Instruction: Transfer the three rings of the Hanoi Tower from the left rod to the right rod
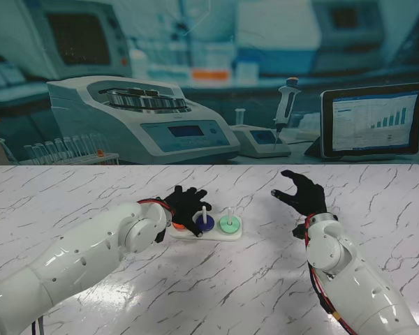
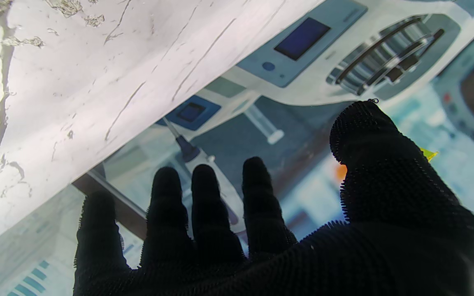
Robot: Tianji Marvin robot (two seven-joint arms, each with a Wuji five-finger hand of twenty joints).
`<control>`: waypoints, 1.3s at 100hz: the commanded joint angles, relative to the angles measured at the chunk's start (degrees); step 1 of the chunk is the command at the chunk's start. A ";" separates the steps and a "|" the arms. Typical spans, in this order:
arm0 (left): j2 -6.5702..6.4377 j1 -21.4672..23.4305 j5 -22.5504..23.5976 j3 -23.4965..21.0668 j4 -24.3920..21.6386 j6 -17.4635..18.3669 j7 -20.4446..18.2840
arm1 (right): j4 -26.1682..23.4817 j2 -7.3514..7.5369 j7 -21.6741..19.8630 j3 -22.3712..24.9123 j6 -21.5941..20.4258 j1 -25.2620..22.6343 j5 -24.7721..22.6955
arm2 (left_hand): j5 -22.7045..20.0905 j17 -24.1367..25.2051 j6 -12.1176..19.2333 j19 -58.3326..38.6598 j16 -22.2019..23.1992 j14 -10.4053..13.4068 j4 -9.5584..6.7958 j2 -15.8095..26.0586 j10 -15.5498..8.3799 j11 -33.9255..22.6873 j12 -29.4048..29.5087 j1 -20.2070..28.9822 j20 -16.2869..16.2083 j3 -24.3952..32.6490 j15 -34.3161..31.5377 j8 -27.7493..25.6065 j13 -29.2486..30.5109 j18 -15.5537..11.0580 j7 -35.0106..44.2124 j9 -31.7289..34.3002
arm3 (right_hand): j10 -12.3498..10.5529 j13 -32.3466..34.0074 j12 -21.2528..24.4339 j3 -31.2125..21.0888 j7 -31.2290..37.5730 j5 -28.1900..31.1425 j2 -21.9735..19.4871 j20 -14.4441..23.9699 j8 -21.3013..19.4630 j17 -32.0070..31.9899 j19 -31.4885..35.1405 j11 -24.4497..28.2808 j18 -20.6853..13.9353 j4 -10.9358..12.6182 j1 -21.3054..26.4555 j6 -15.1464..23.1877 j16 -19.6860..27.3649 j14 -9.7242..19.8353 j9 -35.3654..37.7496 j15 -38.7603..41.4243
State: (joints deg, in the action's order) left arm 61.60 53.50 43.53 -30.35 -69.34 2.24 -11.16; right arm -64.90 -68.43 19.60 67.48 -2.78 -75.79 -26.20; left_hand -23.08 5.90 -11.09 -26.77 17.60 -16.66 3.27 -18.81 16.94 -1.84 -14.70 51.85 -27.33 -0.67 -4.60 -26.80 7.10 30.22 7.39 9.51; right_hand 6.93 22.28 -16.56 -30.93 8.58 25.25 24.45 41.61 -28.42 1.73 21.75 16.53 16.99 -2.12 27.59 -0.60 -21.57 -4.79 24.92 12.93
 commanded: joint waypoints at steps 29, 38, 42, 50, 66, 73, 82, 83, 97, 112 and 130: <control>0.62 -0.75 -1.08 1.21 1.31 2.12 -0.60 | -0.13 -0.52 0.31 -0.18 0.12 -0.36 0.16 | 1.72 0.73 1.25 -0.35 0.69 -0.96 -2.30 -3.15 1.23 0.77 -0.14 3.03 0.17 3.46 -0.42 -0.41 -2.74 0.60 -0.70 -3.85 | -0.05 0.51 0.23 0.62 0.89 1.11 -0.27 0.98 0.62 -0.39 0.38 0.42 -0.79 1.43 0.92 0.12 -0.85 -0.30 0.45 0.75; 0.70 -0.83 -1.20 1.53 1.70 2.18 -0.35 | -0.14 -0.52 0.31 -0.17 0.12 -0.36 0.15 | 2.95 0.64 3.82 -0.62 0.76 -0.86 -2.31 -3.47 0.08 1.29 0.09 3.17 0.12 4.55 -0.57 -0.34 -2.70 0.45 -1.11 -4.23 | -0.03 0.49 0.21 0.65 0.94 1.18 -0.26 0.95 0.61 -0.33 0.36 0.55 -0.63 1.43 0.93 0.06 -0.84 -0.40 0.51 0.85; 0.73 -0.87 -1.23 1.66 1.85 2.20 -0.27 | -0.13 -0.52 0.30 -0.17 0.12 -0.36 0.15 | 3.54 0.69 6.20 -0.72 0.79 -0.71 -2.26 -3.65 -0.88 1.48 0.17 3.03 0.11 5.09 -0.61 -0.46 -2.70 0.42 -1.15 -4.18 | 0.00 0.39 0.20 0.66 0.96 1.20 -0.31 0.94 0.60 -0.31 0.35 0.61 -0.55 1.43 0.92 0.08 -0.81 -0.41 0.53 0.85; 0.72 -0.97 -1.25 1.89 1.98 2.22 -0.30 | -0.15 -0.51 0.28 -0.16 0.14 -0.37 0.16 | 3.89 0.81 9.10 -0.77 0.78 -0.59 -2.18 -3.87 -1.23 1.72 0.36 2.84 0.15 6.03 -0.57 -0.93 -2.85 0.29 -0.86 -4.16 | 0.00 0.42 0.19 0.68 1.00 1.24 -0.33 0.93 0.59 -0.26 0.36 0.69 -0.47 1.43 0.91 0.12 -0.80 -0.45 0.59 0.88; 0.72 -1.03 -1.26 2.08 2.18 2.24 -0.27 | -0.15 -0.51 0.31 -0.13 0.14 -0.36 0.11 | 3.73 0.74 11.40 -1.00 0.85 -0.45 -2.07 -4.41 -1.75 1.70 0.45 2.64 0.13 7.68 -0.65 -2.07 -2.76 0.16 -0.16 -4.06 | -0.01 0.34 0.21 0.71 0.98 1.13 -0.52 0.94 0.61 -0.26 0.37 0.74 -0.33 1.45 0.77 0.15 -0.75 -0.38 0.56 0.79; 0.76 -1.05 -1.33 2.17 2.30 2.18 -0.24 | -0.11 -0.51 0.30 -0.15 0.10 -0.33 0.13 | 3.12 0.74 11.92 -1.26 1.00 -0.42 -1.50 -5.78 -1.79 1.70 0.34 -0.34 0.37 14.53 -0.63 -5.08 -2.61 0.17 -0.44 -4.03 | -0.11 0.35 0.23 0.73 0.96 1.06 -0.61 0.95 0.63 -0.23 0.40 0.71 -0.32 1.45 0.70 0.28 -0.74 -0.29 0.55 0.72; 0.88 -1.19 -1.34 2.53 2.73 2.24 0.17 | -0.07 -0.52 0.28 -0.18 0.09 -0.30 0.17 | 1.82 0.67 13.55 -1.48 1.09 -0.07 -1.41 -4.95 -2.91 1.50 0.12 0.15 0.27 15.15 -0.81 -5.97 -2.48 -0.06 0.95 -3.98 | -0.25 0.39 0.26 0.75 0.89 0.93 -0.73 0.96 0.66 -0.26 0.41 0.62 -0.38 1.45 0.62 0.31 -0.74 -0.18 0.49 0.64; 0.91 -1.21 -1.33 2.60 2.82 2.26 0.28 | -0.07 -0.52 0.28 -0.18 0.09 -0.30 0.17 | 1.90 0.71 13.74 -1.65 1.15 -0.03 -1.15 -4.55 -3.00 1.42 -0.09 0.60 0.18 14.52 -0.89 -6.83 -2.47 -0.11 1.90 -4.01 | -0.21 0.40 0.27 0.75 0.89 0.93 -0.75 0.97 0.66 -0.26 0.41 0.61 -0.39 1.46 0.62 0.33 -0.74 -0.20 0.47 0.63; 1.42 -1.31 -1.32 3.25 4.02 2.25 2.13 | -0.06 -0.50 0.30 -0.13 0.02 -0.28 0.12 | 0.25 0.33 15.10 -2.63 1.45 0.28 -1.62 -1.69 -3.36 0.74 -0.81 4.04 -0.01 9.28 -1.23 -9.92 -1.80 -0.29 3.94 -3.42 | -0.45 0.40 0.31 0.76 0.79 0.75 -0.87 0.99 0.71 -0.28 0.43 0.44 -0.60 1.46 0.54 0.46 -0.75 -0.09 0.37 0.51; 1.88 -0.95 -1.51 3.08 4.81 2.04 3.81 | -0.08 -0.49 0.33 -0.01 0.00 -0.29 0.07 | -2.22 0.26 16.24 -3.31 1.75 0.65 -1.59 2.22 -3.53 -0.31 -1.01 7.19 -0.10 2.79 -1.56 -12.58 -1.18 -0.43 8.10 -2.25 | -0.50 0.39 0.35 0.75 0.67 0.56 -0.94 1.02 0.75 -0.37 0.44 0.25 -0.82 1.46 0.62 0.52 -0.76 -0.01 0.26 0.41; 2.16 -0.13 -1.69 1.93 5.03 1.81 5.22 | 0.00 -0.49 0.34 -0.06 -0.04 -0.24 0.06 | -5.20 0.05 17.81 -3.62 1.87 0.96 -0.97 5.26 -4.88 -0.85 -1.06 8.94 -0.24 0.06 -1.84 -14.12 -0.15 -0.40 14.77 0.48 | -0.39 0.42 0.35 0.79 0.65 0.62 -0.77 1.02 0.74 -0.43 0.42 0.17 -0.99 1.45 0.86 0.38 -0.78 -0.01 0.24 0.43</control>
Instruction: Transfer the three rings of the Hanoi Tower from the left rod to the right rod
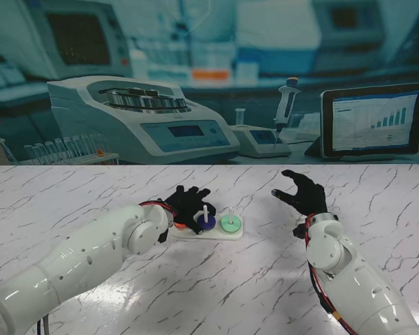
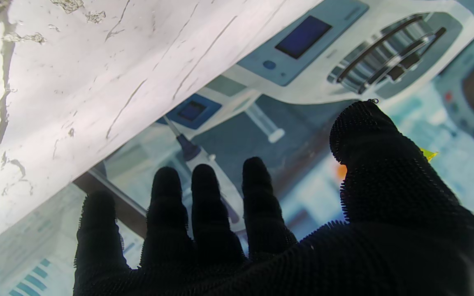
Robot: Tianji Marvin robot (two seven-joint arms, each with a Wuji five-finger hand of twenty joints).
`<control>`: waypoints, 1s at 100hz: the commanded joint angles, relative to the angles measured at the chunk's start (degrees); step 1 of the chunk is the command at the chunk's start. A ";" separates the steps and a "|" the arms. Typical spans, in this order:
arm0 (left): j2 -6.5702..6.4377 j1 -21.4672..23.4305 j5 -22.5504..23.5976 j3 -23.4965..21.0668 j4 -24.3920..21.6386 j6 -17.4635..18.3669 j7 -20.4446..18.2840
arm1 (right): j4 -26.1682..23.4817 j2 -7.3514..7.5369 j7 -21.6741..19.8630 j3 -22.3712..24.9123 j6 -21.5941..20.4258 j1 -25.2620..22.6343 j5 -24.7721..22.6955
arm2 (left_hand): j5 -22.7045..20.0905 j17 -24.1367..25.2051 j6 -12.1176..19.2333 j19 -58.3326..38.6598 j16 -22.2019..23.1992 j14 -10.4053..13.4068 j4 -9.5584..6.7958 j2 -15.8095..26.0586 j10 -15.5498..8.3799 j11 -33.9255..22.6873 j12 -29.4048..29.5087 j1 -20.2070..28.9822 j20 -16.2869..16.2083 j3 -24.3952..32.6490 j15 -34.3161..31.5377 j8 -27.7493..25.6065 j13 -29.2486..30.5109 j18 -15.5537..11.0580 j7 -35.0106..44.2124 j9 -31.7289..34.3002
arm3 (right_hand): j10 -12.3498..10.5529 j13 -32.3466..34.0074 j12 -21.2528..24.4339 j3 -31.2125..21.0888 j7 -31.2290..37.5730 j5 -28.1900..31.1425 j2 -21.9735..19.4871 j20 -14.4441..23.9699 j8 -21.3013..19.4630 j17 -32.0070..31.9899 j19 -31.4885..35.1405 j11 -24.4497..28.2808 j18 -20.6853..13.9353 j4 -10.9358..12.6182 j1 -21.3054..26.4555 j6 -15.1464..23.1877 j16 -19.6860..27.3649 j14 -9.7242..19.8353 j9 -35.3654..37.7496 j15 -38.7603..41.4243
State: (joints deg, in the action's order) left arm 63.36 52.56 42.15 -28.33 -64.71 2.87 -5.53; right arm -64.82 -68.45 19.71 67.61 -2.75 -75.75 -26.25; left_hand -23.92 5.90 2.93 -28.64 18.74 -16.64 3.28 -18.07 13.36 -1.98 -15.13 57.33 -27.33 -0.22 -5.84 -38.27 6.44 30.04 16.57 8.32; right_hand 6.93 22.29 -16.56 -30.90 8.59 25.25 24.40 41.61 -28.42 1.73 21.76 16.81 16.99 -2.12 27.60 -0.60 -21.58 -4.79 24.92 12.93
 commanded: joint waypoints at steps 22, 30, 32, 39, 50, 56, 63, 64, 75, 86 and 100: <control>0.06 2.29 -0.14 -2.67 -1.23 0.68 -0.69 | -0.01 -0.48 0.23 -0.27 -0.08 -0.25 0.15 | -6.11 0.04 5.59 -1.75 0.69 1.16 0.85 2.88 -2.91 -1.13 -0.57 6.55 -0.24 -1.35 -0.60 -4.35 1.37 -0.21 11.43 4.25 | -0.16 0.45 0.28 0.82 0.79 0.95 -0.51 0.95 0.67 -0.46 0.31 0.09 -0.90 1.45 1.17 0.23 -0.79 -0.30 0.42 0.67; -0.15 2.85 -0.08 -3.81 -2.15 0.49 -1.19 | 0.01 -0.48 0.21 -0.32 -0.10 -0.24 0.13 | -6.35 0.04 5.90 -1.75 0.55 1.10 1.71 3.08 -3.04 -1.61 -0.89 7.60 -0.24 -2.04 -0.39 -3.13 1.52 -0.21 12.75 6.14 | -0.01 0.45 0.25 0.84 0.85 1.04 -0.40 0.92 0.65 -0.44 0.29 0.22 -0.76 1.45 1.21 0.10 -0.79 -0.36 0.51 0.77; -0.20 3.01 -0.06 -4.11 -2.39 0.44 -1.30 | 0.02 -0.48 0.21 -0.33 -0.10 -0.24 0.14 | -6.48 0.04 6.00 -1.75 0.55 1.09 1.76 3.01 -3.17 -1.64 -0.89 7.81 -0.24 -2.01 -0.40 -3.12 1.57 -0.21 12.88 6.24 | -0.02 0.45 0.24 0.85 0.86 1.05 -0.38 0.92 0.65 -0.39 0.30 0.25 -0.71 1.45 1.21 0.09 -0.79 -0.37 0.53 0.79; -0.35 3.65 0.14 -5.27 -3.24 0.24 -1.46 | 0.05 -0.48 0.21 -0.37 -0.09 -0.24 0.15 | -6.64 0.04 5.99 -1.75 0.55 1.09 2.02 3.04 -3.35 -1.67 -0.86 7.90 -0.24 -2.20 -0.44 -2.91 1.81 -0.21 13.11 6.34 | 0.05 0.42 0.23 0.85 0.92 1.15 -0.40 0.90 0.63 -0.37 0.29 0.34 -0.60 1.46 1.21 -0.01 -0.79 -0.42 0.53 0.86; -0.74 4.51 0.53 -7.10 -5.00 -0.02 -2.42 | 0.05 -0.48 0.19 -0.41 -0.08 -0.25 0.16 | -7.07 0.04 6.02 -1.75 0.51 1.00 2.25 2.92 -3.45 -1.68 -0.76 8.35 -0.24 -2.29 -0.40 -2.72 2.10 -0.21 13.61 6.66 | 0.18 0.44 0.20 0.90 0.97 1.20 -0.36 0.91 0.62 -0.27 0.33 0.47 -0.38 1.46 1.15 0.10 -0.78 -0.51 0.67 0.92; -1.04 4.96 0.89 -8.18 -6.16 -0.06 -3.31 | 0.04 -0.48 0.18 -0.42 -0.07 -0.27 0.16 | -7.10 0.14 5.89 -1.65 0.45 0.92 2.41 3.09 -3.45 -1.64 -0.70 8.10 -0.19 -2.50 -0.30 -2.50 2.08 -0.17 13.66 6.78 | 0.00 0.38 0.20 0.88 1.00 1.22 -0.44 0.91 0.61 -0.31 0.32 0.51 -0.35 1.47 1.11 0.12 -0.77 -0.42 0.66 0.90; -1.31 5.70 1.09 -9.64 -7.65 -0.23 -4.22 | 0.07 -0.49 0.21 -0.44 -0.10 -0.26 0.18 | -7.09 0.10 5.24 -1.55 0.36 0.79 2.52 3.42 -3.38 -1.59 -0.61 7.29 -0.13 -2.83 -0.17 -2.01 2.07 -0.16 13.46 7.03 | 0.09 0.41 0.21 0.90 1.00 1.19 -0.53 0.92 0.62 -0.25 0.36 0.52 -0.32 1.47 0.95 0.21 -0.77 -0.42 0.65 0.88; -1.34 5.83 1.09 -9.86 -7.88 -0.31 -4.36 | 0.08 -0.49 0.21 -0.45 -0.11 -0.26 0.18 | -7.11 0.10 5.15 -1.54 0.35 0.75 2.53 3.41 -3.40 -1.57 -0.60 7.15 -0.12 -2.88 -0.13 -1.93 2.04 -0.16 13.43 7.03 | 0.04 0.40 0.21 0.91 1.00 1.20 -0.53 0.93 0.62 -0.24 0.36 0.53 -0.31 1.47 0.91 0.21 -0.76 -0.42 0.66 0.87; -1.68 6.96 1.81 -11.89 -10.28 -1.13 -5.41 | 0.09 -0.50 0.09 -0.51 -0.11 -0.27 0.29 | -7.68 0.06 5.05 -1.41 0.25 0.56 2.22 2.93 -3.27 -1.49 -0.48 7.03 -0.04 -2.69 -0.03 -1.70 2.20 -0.18 13.55 7.40 | -0.09 0.41 0.24 0.89 0.96 1.07 -0.61 0.96 0.65 -0.26 0.40 0.44 -0.31 1.47 0.74 0.32 -0.75 -0.22 0.58 0.77; -1.88 7.89 2.64 -13.58 -12.19 -1.66 -5.88 | 0.07 -0.50 0.01 -0.51 -0.10 -0.29 0.38 | -8.03 0.04 4.85 -1.38 0.23 0.40 2.14 2.59 -3.18 -1.48 -0.44 7.18 -0.02 -2.55 -0.05 -1.80 2.39 -0.18 13.78 7.76 | -0.32 0.36 0.29 0.84 0.87 0.91 -0.71 0.98 0.69 -0.29 0.42 0.29 -0.51 1.48 0.68 0.35 -0.73 -0.20 0.45 0.63; -2.20 8.99 3.56 -15.80 -14.70 -1.92 -6.93 | 0.07 -0.51 0.06 -0.49 -0.12 -0.33 0.40 | -8.41 -0.03 4.53 -1.37 0.18 0.34 2.10 2.36 -3.04 -1.44 -0.39 7.01 -0.01 -2.53 -0.02 -1.96 2.50 -0.16 14.02 8.17 | -0.51 0.36 0.34 0.81 0.78 0.77 -0.79 1.01 0.73 -0.33 0.45 0.10 -0.71 1.47 0.62 0.54 -0.72 0.03 0.32 0.47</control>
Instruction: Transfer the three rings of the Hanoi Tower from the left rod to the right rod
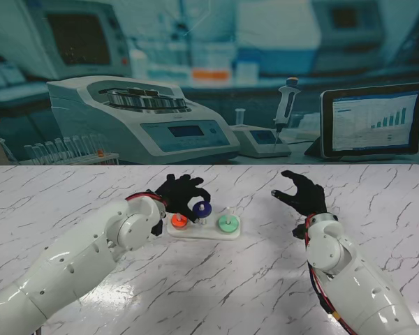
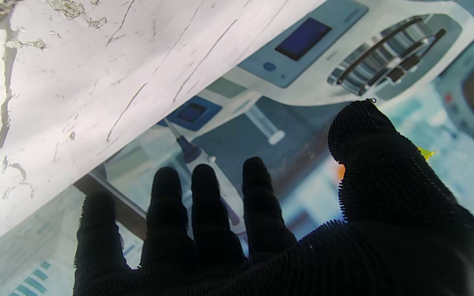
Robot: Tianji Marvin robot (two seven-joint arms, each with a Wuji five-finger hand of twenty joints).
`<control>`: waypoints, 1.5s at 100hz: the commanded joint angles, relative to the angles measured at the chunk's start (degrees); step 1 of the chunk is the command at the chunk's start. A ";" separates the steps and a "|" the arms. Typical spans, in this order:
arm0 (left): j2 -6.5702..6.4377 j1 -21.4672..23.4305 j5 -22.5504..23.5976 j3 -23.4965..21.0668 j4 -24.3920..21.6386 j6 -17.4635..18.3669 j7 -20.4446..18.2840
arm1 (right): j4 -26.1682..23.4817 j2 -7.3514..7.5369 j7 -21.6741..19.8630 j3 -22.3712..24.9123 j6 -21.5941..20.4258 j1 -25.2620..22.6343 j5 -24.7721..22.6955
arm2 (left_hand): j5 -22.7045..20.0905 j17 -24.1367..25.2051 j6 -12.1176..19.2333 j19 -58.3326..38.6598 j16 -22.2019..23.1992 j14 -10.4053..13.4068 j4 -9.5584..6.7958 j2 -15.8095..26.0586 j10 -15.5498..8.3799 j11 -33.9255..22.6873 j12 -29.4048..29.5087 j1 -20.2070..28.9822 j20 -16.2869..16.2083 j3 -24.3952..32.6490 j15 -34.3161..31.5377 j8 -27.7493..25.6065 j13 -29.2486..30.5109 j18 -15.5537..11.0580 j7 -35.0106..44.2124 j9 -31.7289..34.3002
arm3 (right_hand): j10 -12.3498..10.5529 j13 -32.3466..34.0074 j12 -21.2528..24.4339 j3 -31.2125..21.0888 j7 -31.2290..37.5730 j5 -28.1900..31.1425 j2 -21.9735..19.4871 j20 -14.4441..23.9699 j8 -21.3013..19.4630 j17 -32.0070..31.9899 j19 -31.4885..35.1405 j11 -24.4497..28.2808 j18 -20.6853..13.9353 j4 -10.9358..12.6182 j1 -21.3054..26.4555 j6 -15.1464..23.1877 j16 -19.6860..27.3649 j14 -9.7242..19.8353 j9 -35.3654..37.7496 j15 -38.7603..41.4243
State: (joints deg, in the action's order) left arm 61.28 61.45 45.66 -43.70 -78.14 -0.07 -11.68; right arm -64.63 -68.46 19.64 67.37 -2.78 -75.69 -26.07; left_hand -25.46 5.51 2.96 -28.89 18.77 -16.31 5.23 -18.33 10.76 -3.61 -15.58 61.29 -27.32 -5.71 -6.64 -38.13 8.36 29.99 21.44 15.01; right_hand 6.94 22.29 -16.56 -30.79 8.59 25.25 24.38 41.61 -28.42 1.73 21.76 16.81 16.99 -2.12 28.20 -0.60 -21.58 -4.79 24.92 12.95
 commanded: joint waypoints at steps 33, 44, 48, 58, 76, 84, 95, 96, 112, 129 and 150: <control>-0.39 2.21 0.58 -4.55 -5.26 1.54 -1.72 | -0.07 -0.52 0.17 -0.34 -0.20 -0.35 0.26 | -7.52 -0.04 4.16 -1.01 0.10 -0.15 0.04 1.99 -0.29 0.20 0.12 3.25 0.05 3.18 0.72 -2.73 0.94 0.04 9.91 2.33 | -0.32 0.42 0.36 0.69 0.77 0.85 -0.53 0.98 0.70 -0.51 0.34 -0.10 -0.95 1.44 0.37 0.34 -0.74 -0.10 0.27 0.39; -0.32 2.60 0.54 -5.44 -5.97 2.37 -1.21 | -0.07 -0.53 0.18 -0.36 -0.14 -0.34 0.28 | -7.77 -0.20 4.32 -1.05 0.09 -0.17 0.01 1.77 -0.33 0.15 0.11 3.40 0.04 3.23 0.69 -3.01 1.11 0.04 10.29 2.67 | -0.05 0.46 0.33 0.71 0.83 0.96 -0.40 0.95 0.67 -0.52 0.31 -0.04 -0.87 1.43 0.54 0.15 -0.76 -0.31 0.36 0.50; -0.24 2.62 0.33 -5.54 -6.08 2.56 -0.93 | -0.06 -0.54 0.21 -0.39 -0.10 -0.33 0.28 | -7.70 -0.21 4.26 -1.04 0.08 -0.11 0.00 1.80 -0.33 0.17 0.12 3.38 0.04 3.23 0.70 -3.02 1.13 0.04 10.32 2.73 | 0.03 0.45 0.31 0.71 0.90 1.10 -0.33 0.94 0.64 -0.51 0.29 0.01 -0.82 1.44 0.60 0.15 -0.76 -0.39 0.41 0.54; -0.06 2.25 0.21 -5.10 -6.25 2.51 -0.39 | -0.05 -0.55 0.20 -0.46 -0.06 -0.30 0.29 | -7.61 -0.28 4.22 -1.06 0.07 -0.12 -0.01 1.74 -0.34 0.14 0.11 3.37 0.02 3.23 0.69 -2.92 1.22 0.06 10.30 2.95 | 0.00 0.47 0.27 0.75 0.94 1.12 -0.27 0.91 0.62 -0.49 0.26 0.14 -0.59 1.44 0.62 0.12 -0.78 -0.45 0.52 0.67; 0.52 0.58 -1.83 -2.73 -5.15 2.91 0.58 | 0.00 -0.54 0.15 -0.54 -0.09 -0.26 0.28 | -7.63 -0.40 4.09 -1.10 0.07 -0.14 -0.04 1.71 -0.25 0.12 0.09 3.48 -0.01 3.29 0.65 -2.86 1.32 0.04 10.35 3.15 | 0.08 0.50 0.21 0.76 1.09 1.34 -0.27 0.90 0.57 -0.36 0.29 0.36 -0.31 1.45 0.55 0.18 -0.79 -0.55 0.65 0.83; 0.84 -0.36 -2.88 -1.36 -4.34 3.29 1.11 | 0.03 -0.56 0.16 -0.54 -0.06 -0.24 0.33 | -7.62 -0.54 4.08 -1.18 0.07 -0.10 -0.04 1.70 -0.20 0.11 0.08 3.46 -0.06 3.28 0.63 -2.77 1.37 0.07 10.32 3.22 | 0.01 0.44 0.20 0.76 1.10 1.32 -0.32 0.90 0.58 -0.34 0.31 0.43 -0.29 1.46 0.45 0.23 -0.78 -0.50 0.69 0.81; 1.31 -1.79 -3.87 0.83 -3.04 3.63 1.94 | 0.07 -0.57 0.23 -0.51 -0.04 -0.21 0.30 | -7.54 -0.64 4.10 -1.27 0.10 -0.10 -0.03 1.75 -0.20 0.08 0.04 3.39 -0.12 3.26 0.55 -2.66 1.52 0.09 10.28 3.30 | -0.11 0.46 0.20 0.75 1.07 1.26 -0.41 0.91 0.60 -0.28 0.34 0.46 -0.31 1.46 0.27 0.39 -0.77 -0.37 0.69 0.77; 1.36 -1.93 -3.96 1.02 -2.90 3.68 2.02 | 0.07 -0.57 0.24 -0.50 -0.04 -0.21 0.31 | -7.52 -0.66 4.09 -1.28 0.10 -0.10 -0.03 1.76 -0.17 0.07 0.04 3.41 -0.12 3.27 0.55 -2.65 1.52 0.10 10.27 3.33 | -0.10 0.46 0.20 0.74 1.07 1.24 -0.41 0.92 0.61 -0.28 0.34 0.46 -0.31 1.46 0.29 0.37 -0.77 -0.36 0.69 0.77; 1.98 -3.78 -5.84 3.64 -1.23 4.21 2.50 | 0.11 -0.57 0.26 -0.43 -0.02 -0.23 0.29 | -7.56 -0.62 4.02 -1.38 0.11 -0.06 -0.06 1.76 -0.24 0.07 0.02 3.44 -0.19 3.30 0.53 -2.66 1.53 0.18 10.41 3.36 | -0.38 0.49 0.26 0.73 0.95 1.03 -0.58 0.94 0.67 -0.27 0.39 0.34 -0.53 1.45 0.09 0.63 -0.77 -0.09 0.50 0.66; 2.37 -5.15 -6.94 5.52 0.07 4.94 2.62 | 0.21 -0.58 0.19 -0.42 0.00 -0.18 0.40 | -7.63 -0.70 4.04 -1.51 0.13 -0.06 -0.07 1.73 -0.25 0.01 -0.03 3.45 -0.27 3.31 0.49 -2.69 1.58 0.18 10.61 3.54 | -0.57 0.44 0.33 0.70 0.81 0.82 -0.69 0.98 0.72 -0.35 0.41 0.13 -0.77 1.44 0.07 0.67 -0.75 0.05 0.32 0.48; 2.56 -5.90 -7.53 6.75 0.98 5.39 2.57 | 0.16 -0.57 0.22 -0.37 0.07 -0.23 0.36 | -7.55 -0.65 3.98 -1.62 0.15 -0.02 -0.07 1.75 -0.25 -0.03 -0.07 3.42 -0.34 3.31 0.45 -2.61 1.64 0.10 10.71 3.65 | -0.41 0.40 0.37 0.66 0.75 0.77 -0.57 0.98 0.73 -0.51 0.36 -0.04 -0.94 1.44 0.31 0.48 -0.74 -0.02 0.29 0.36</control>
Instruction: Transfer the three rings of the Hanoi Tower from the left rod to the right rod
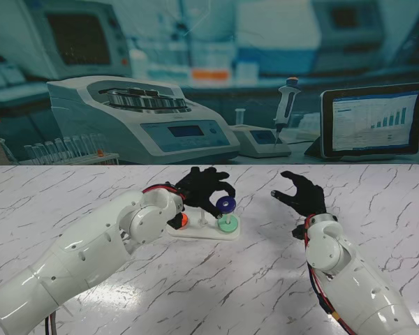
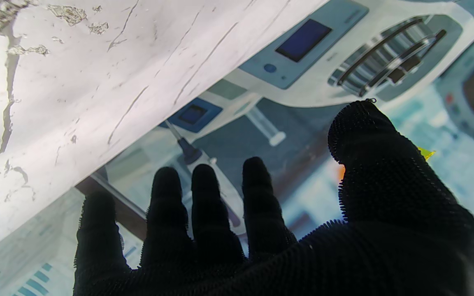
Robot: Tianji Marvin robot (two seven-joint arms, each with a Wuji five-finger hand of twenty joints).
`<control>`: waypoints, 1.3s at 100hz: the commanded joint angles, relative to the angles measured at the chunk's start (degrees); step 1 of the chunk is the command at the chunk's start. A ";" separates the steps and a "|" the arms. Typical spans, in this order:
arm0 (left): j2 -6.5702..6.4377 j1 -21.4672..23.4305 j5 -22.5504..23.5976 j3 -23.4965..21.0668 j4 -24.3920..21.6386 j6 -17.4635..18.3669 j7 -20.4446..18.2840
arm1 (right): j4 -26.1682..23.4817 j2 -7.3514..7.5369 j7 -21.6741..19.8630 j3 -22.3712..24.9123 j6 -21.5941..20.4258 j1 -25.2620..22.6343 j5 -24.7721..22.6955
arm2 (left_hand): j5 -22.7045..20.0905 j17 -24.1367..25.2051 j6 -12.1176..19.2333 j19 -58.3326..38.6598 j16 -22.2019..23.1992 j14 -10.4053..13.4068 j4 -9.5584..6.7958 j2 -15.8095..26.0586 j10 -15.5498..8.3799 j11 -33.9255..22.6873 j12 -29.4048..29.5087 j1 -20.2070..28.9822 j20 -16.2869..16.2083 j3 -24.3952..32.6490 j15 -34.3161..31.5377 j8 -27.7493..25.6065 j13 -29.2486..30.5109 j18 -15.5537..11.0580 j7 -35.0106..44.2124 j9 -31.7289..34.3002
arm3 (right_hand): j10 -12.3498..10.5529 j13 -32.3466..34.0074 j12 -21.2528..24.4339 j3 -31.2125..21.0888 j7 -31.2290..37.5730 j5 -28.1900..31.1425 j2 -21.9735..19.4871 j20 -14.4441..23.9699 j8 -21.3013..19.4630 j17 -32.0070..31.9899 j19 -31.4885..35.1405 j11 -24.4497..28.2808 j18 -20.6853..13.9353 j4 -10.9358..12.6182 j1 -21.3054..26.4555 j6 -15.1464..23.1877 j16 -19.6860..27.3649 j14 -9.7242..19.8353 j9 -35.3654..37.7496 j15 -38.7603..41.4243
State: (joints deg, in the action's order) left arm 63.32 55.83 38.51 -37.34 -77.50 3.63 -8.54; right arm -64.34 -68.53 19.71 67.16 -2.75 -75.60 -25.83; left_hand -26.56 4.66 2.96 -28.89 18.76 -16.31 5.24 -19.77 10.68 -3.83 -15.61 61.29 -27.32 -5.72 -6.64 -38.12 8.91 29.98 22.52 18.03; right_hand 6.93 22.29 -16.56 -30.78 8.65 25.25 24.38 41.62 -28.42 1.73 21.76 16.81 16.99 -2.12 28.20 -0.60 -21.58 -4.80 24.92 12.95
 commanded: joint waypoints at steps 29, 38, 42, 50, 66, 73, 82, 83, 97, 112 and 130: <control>0.89 -1.99 -1.01 2.59 2.16 2.22 -0.62 | -0.11 -0.48 0.13 -0.16 -0.02 -0.29 0.10 | -6.31 0.08 4.11 -1.85 0.20 0.16 -0.07 3.26 -0.33 0.19 -0.08 3.34 -0.44 3.30 0.37 -2.57 1.22 0.10 9.81 0.70 | 0.03 0.46 0.31 0.72 0.83 1.04 -0.35 0.90 0.64 -0.59 0.24 0.00 -0.67 1.44 0.60 0.15 -0.78 -0.43 0.41 0.54; 0.98 -2.40 -1.24 3.13 2.60 2.31 -0.71 | -0.10 -0.47 0.12 -0.13 -0.05 -0.27 0.09 | -6.32 0.08 4.06 -1.91 0.21 0.15 -0.09 3.28 -0.34 0.19 -0.09 3.39 -0.46 3.33 0.39 -2.57 1.13 0.10 9.90 0.69 | 0.08 0.50 0.28 0.73 0.89 1.15 -0.42 0.89 0.61 -0.57 0.24 0.09 -0.55 1.45 0.59 0.05 -0.79 -0.53 0.50 0.63; 1.00 -2.54 -1.27 3.32 2.73 2.30 -0.75 | -0.09 -0.48 0.12 -0.13 -0.06 -0.26 0.09 | -6.34 0.05 4.03 -1.95 0.22 0.20 -0.09 3.27 -0.35 0.17 -0.10 3.40 -0.48 3.33 0.36 -2.55 1.19 0.08 9.94 0.74 | 0.19 0.49 0.26 0.75 0.90 1.16 -0.34 0.89 0.61 -0.51 0.26 0.15 -0.45 1.45 0.59 0.05 -0.79 -0.57 0.58 0.66; 1.06 -2.80 -1.38 3.67 3.03 2.26 -0.82 | -0.07 -0.48 0.14 -0.12 -0.07 -0.24 0.12 | -6.27 0.08 4.14 -1.98 0.24 0.19 -0.11 3.25 -0.41 0.15 -0.12 3.45 -0.49 3.35 0.35 -2.52 1.20 0.09 9.96 0.78 | 0.15 0.61 0.24 0.76 0.91 1.15 -0.34 0.89 0.61 -0.46 0.27 0.21 -0.41 1.46 0.57 0.15 -0.81 -0.58 0.58 0.77; 1.15 -3.42 -1.44 4.48 3.79 2.20 -0.95 | -0.03 -0.49 0.18 -0.10 -0.18 -0.21 0.11 | -6.23 0.01 4.07 -2.09 0.27 0.20 -0.13 3.19 -0.34 0.14 -0.13 3.47 -0.53 3.36 0.32 -2.47 1.21 0.09 10.05 0.80 | -0.12 0.56 0.22 0.79 0.94 1.18 -0.38 0.91 0.62 -0.33 0.33 0.32 -0.36 1.45 0.38 0.28 -0.81 -0.38 0.64 0.79; 1.16 -3.65 -1.57 4.79 4.05 2.19 -1.16 | 0.00 -0.50 0.22 -0.08 -0.15 -0.21 0.11 | -6.22 -0.01 3.97 -2.15 0.28 0.19 -0.13 3.20 -0.25 0.14 -0.15 3.44 -0.55 3.35 0.33 -2.44 1.15 0.05 10.11 0.80 | -0.17 0.53 0.22 0.78 0.90 1.10 -0.49 0.92 0.64 -0.33 0.35 0.34 -0.35 1.46 0.28 0.46 -0.80 -0.32 0.64 0.77; 1.15 -3.75 -1.55 4.97 4.17 2.18 -1.25 | -0.01 -0.50 0.29 -0.01 -0.06 -0.23 0.09 | -6.21 0.05 3.97 -2.14 0.29 0.21 -0.13 3.19 -0.31 0.12 -0.16 3.44 -0.54 3.35 0.33 -2.42 1.15 0.09 10.17 0.86 | -0.24 0.59 0.23 0.79 0.85 1.04 -0.53 0.94 0.67 -0.30 0.38 0.33 -0.49 1.45 0.13 0.56 -0.81 -0.06 0.57 0.76; 1.15 -3.76 -1.55 4.98 4.17 2.17 -1.26 | -0.02 -0.50 0.30 0.00 -0.05 -0.23 0.08 | -6.27 0.05 3.97 -2.14 0.29 0.16 -0.16 3.21 -0.37 0.13 -0.15 3.51 -0.54 3.39 0.33 -2.44 1.15 0.09 10.21 0.82 | -0.29 0.55 0.23 0.78 0.84 1.02 -0.52 0.94 0.68 -0.29 0.39 0.33 -0.50 1.45 0.13 0.54 -0.80 -0.10 0.57 0.73; 1.03 -3.74 -1.38 4.91 3.99 2.09 -1.54 | -0.03 -0.49 0.40 0.08 -0.15 -0.22 -0.07 | -6.30 0.04 3.87 -2.15 0.29 0.12 -0.14 3.21 -0.32 0.12 -0.17 3.45 -0.53 3.36 0.33 -2.40 1.14 0.08 10.32 0.89 | -0.59 0.47 0.28 0.70 0.74 0.87 -0.59 0.96 0.73 -0.33 0.41 0.24 -0.68 1.45 0.08 0.74 -0.78 0.02 0.44 0.60; 0.94 -3.79 -1.27 4.90 3.95 1.96 -1.81 | 0.04 -0.50 0.39 0.04 -0.22 -0.16 -0.02 | -6.32 0.04 3.80 -2.15 0.29 0.11 -0.15 3.15 -0.30 0.12 -0.18 3.51 -0.52 3.38 0.34 -2.32 1.10 0.07 10.35 0.90 | -0.51 0.43 0.32 0.66 0.66 0.77 -0.58 0.98 0.76 -0.40 0.41 0.11 -0.83 1.44 0.10 0.64 -0.76 0.05 0.34 0.46; 1.06 -4.30 -1.65 5.63 4.66 1.91 -2.04 | 0.04 -0.50 0.40 0.02 -0.14 -0.19 -0.01 | -6.28 0.05 3.80 -2.13 0.30 0.14 -0.14 3.17 -0.27 0.13 -0.19 3.42 -0.51 3.34 0.34 -2.23 1.12 0.07 10.35 0.91 | -0.34 0.44 0.36 0.64 0.65 0.77 -0.50 0.97 0.74 -0.54 0.34 -0.03 -0.91 1.43 0.30 0.43 -0.75 -0.12 0.29 0.38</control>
State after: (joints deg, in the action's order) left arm 64.06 51.87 37.28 -32.20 -73.48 4.29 -9.91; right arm -64.18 -68.55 19.87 67.38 -2.83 -75.48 -25.95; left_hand -26.56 4.52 2.92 -29.42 18.76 -16.31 5.24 -19.78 10.68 -3.83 -15.61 61.29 -27.32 -5.72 -6.70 -38.13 9.49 29.98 22.87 18.06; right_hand 6.93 22.29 -16.56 -30.78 8.65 25.25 24.38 41.62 -28.42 1.73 21.76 16.82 16.99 -2.12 28.20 -0.60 -21.58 -4.80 24.92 12.96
